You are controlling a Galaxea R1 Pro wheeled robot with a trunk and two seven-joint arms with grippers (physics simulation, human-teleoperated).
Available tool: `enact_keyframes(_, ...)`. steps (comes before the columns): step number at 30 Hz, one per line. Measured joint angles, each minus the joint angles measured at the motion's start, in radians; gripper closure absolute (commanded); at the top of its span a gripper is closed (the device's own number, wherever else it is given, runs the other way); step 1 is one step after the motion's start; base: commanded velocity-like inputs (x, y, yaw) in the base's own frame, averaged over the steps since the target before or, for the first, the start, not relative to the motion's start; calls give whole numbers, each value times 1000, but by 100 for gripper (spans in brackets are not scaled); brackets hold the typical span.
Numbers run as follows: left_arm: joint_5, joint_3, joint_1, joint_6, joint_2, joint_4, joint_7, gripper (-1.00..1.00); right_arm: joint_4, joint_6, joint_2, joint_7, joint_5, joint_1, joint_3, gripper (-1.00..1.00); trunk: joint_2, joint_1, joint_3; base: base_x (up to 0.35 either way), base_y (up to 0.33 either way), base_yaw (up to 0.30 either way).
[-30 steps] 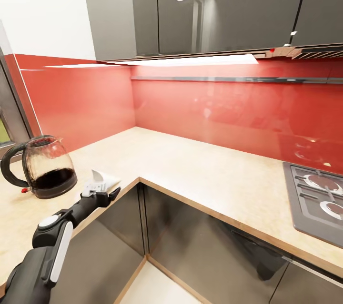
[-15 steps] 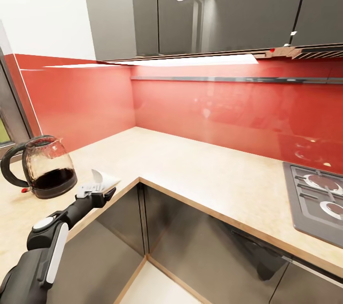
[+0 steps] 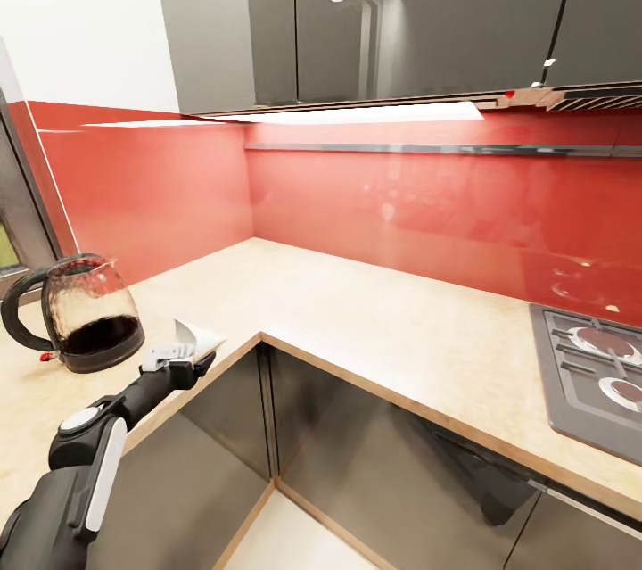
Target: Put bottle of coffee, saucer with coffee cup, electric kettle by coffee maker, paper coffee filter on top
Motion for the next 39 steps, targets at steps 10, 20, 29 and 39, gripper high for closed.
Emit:
enact_keyframes(10,0,2,0,-59,0,2,-5,-100,0,0,0,0,0,0,0,-100,0,0,0,57,0,0)
enact_keyframes(20,0,0,0,-78,0,5,-4,-100,0,0,0,0,0,0,0,-100,0,0,0,43,0,0)
enact_keyframes(29,-2,-6,0,-76,0,12,-7,-100,0,0,0,0,0,0,0,-100,0,0,0,2,0,0)
enact_keyframes(39,-3,-13,0,-74,0,15,-8,-100,0,0,0,0,0,0,0,-100,0,0,0,0,0,0)
